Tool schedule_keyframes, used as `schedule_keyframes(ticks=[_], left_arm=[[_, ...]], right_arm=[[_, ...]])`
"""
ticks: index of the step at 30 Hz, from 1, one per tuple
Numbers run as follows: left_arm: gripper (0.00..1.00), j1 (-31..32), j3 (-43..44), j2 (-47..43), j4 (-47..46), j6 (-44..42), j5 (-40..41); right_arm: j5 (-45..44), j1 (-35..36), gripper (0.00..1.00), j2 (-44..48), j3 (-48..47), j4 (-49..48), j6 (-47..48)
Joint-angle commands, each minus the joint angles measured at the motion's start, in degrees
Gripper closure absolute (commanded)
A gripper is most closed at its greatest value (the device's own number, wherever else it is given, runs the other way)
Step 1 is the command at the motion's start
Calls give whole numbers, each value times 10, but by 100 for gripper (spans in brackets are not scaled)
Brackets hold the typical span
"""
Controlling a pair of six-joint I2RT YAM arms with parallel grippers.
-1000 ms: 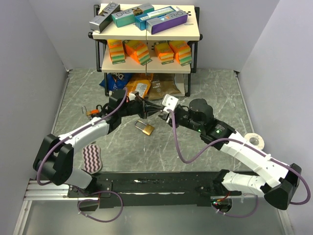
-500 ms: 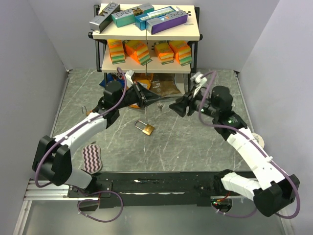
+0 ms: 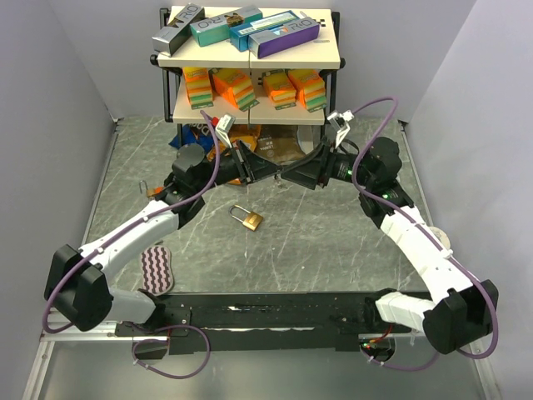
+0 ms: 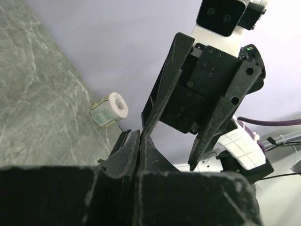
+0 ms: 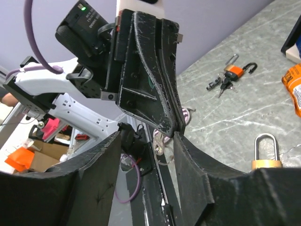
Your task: Unlock with the key
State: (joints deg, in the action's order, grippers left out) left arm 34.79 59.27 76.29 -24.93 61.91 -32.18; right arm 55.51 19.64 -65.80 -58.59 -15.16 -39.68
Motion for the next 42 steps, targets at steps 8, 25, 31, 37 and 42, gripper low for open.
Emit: schedule_keyframes(ticks=[8, 25, 31, 37, 42], left_arm=[[99, 5, 9, -25, -28, -18, 29], [99, 5, 4, -23, -50, -3, 24], [99, 5, 3, -19, -57, -2, 18], [99, 5, 1, -16, -64, 4, 12], [99, 5, -1, -18, -62, 3, 16]], right_arm=[[21, 5, 47, 2, -11, 22, 7], [46, 22, 63, -37, -30, 15, 3], [42, 22, 78, -40, -28, 10, 2], [37, 22, 94, -47, -31, 3, -4], [29, 22, 100, -50, -29, 4, -8]])
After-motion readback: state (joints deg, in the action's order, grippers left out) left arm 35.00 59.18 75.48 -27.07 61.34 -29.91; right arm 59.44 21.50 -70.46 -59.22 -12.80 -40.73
